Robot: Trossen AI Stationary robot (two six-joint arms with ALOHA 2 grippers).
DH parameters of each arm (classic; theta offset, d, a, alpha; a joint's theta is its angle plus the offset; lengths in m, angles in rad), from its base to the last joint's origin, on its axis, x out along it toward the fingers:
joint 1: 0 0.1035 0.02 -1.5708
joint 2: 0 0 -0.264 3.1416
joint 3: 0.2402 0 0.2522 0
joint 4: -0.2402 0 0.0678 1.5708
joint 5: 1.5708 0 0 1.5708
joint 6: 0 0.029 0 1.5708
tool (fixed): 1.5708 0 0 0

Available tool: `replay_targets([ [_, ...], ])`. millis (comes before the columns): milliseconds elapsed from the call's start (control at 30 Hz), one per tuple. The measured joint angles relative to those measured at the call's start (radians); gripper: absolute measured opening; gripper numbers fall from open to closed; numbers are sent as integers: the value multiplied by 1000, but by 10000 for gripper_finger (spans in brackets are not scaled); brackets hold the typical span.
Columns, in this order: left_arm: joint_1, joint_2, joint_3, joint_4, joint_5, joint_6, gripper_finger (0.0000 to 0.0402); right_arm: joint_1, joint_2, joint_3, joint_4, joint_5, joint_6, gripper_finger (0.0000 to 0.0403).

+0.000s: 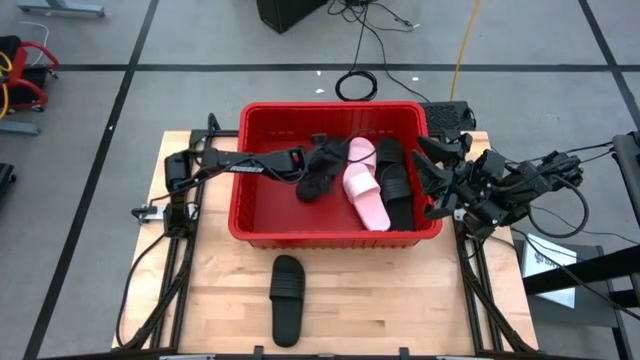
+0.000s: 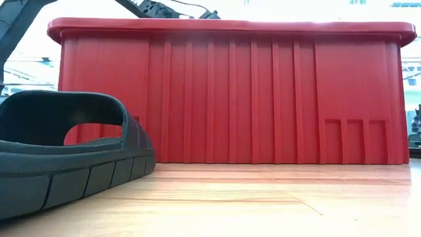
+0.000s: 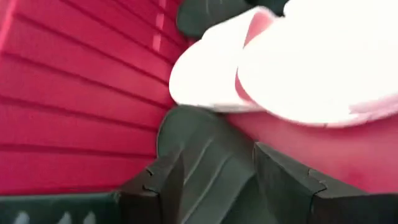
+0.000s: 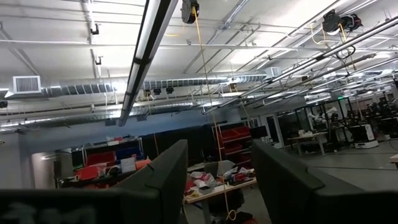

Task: Pick and place slides into bin
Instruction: Put the left black slide into the red bin

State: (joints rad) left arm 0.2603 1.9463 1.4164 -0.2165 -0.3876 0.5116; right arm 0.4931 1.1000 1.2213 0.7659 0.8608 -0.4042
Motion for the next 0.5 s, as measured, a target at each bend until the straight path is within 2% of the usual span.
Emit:
replay_targets([
  [133, 2, -1, 75, -89, 13, -50, 186, 0, 0, 0, 0, 0, 23, 169],
  [267, 19, 0, 117, -273, 6, -76, 186, 0, 6, 0, 1, 0, 28, 169],
  [500, 60, -6, 85, -539, 62, -80, 186, 0, 14, 0, 0, 0, 21, 169],
])
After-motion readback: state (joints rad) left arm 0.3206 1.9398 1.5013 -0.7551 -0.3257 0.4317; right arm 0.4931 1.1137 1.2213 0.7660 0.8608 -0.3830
